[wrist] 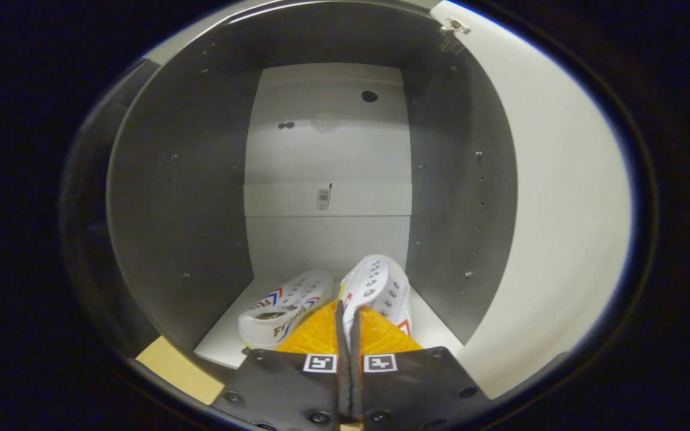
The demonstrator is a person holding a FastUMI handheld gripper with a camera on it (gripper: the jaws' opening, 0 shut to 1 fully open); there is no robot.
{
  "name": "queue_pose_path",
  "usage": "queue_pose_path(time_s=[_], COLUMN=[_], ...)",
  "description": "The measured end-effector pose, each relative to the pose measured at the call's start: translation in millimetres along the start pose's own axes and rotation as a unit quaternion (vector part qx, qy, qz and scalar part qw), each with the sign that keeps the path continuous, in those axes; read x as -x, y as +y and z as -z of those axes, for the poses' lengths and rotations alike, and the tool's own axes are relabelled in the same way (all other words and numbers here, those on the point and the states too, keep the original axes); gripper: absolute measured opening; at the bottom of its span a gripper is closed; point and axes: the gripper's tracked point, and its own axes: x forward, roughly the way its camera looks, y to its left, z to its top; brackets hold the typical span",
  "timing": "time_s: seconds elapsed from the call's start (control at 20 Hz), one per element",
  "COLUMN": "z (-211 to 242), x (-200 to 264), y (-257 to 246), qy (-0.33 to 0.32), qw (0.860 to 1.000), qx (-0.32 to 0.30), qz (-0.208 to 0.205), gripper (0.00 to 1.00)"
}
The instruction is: Open the shoe cabinet door, grab the shoes and put them into the shoe cabinet, then close the shoe cabinet door.
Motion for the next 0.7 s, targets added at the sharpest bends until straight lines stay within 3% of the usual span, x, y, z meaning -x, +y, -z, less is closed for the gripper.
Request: queue_pose_path(time_s=[0.7], z=[30], x=[-107], y=[-4], qy=[0.053], qw=[0.998], qx=[0.035], qz=[-0.006], gripper=[0.02])
